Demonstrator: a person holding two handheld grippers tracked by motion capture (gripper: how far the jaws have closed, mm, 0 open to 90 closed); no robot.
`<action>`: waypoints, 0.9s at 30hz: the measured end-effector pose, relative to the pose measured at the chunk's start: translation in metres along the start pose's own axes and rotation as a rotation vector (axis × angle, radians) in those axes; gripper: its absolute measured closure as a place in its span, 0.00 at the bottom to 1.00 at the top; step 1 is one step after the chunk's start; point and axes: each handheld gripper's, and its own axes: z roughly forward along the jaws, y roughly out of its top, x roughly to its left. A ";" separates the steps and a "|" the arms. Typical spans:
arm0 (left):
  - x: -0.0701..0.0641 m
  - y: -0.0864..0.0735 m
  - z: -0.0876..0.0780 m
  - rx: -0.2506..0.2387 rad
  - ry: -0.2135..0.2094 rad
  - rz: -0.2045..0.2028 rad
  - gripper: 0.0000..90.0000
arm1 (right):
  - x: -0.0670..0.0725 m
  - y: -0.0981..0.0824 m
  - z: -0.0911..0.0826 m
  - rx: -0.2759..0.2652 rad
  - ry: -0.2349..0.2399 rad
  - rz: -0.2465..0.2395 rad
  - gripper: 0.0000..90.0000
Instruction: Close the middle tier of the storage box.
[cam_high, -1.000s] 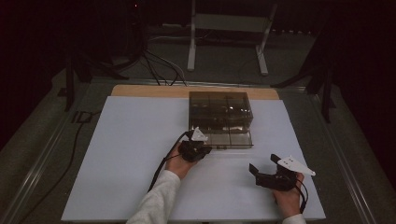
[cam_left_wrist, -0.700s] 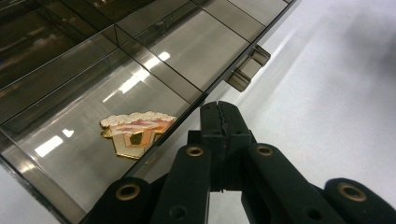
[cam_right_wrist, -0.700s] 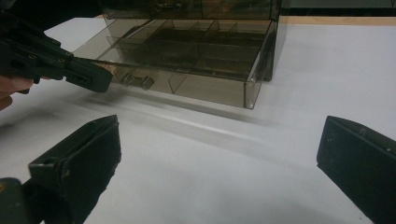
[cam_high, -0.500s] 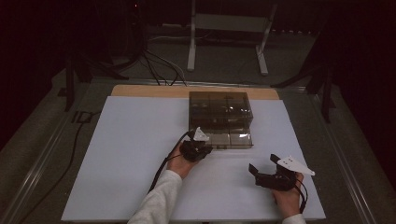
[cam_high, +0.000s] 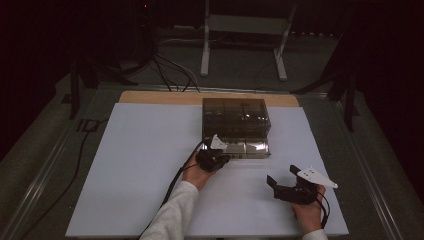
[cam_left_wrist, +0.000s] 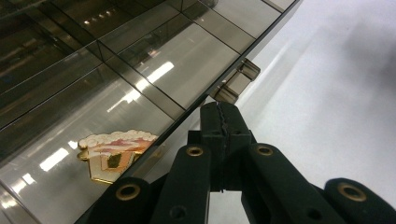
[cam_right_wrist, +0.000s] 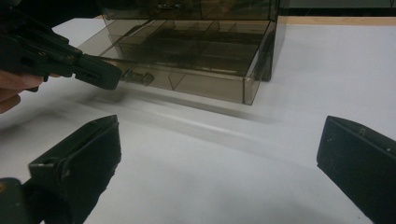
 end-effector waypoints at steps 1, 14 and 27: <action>0.001 0.001 0.000 -0.001 0.004 -0.002 1.00 | 0.000 0.000 0.000 0.001 -0.001 0.002 0.00; 0.005 0.003 0.001 -0.012 0.023 -0.018 1.00 | 0.000 0.000 0.000 0.001 -0.001 0.001 0.00; 0.010 0.006 0.003 -0.015 0.041 -0.040 1.00 | 0.000 0.000 0.000 0.002 -0.001 -0.001 0.00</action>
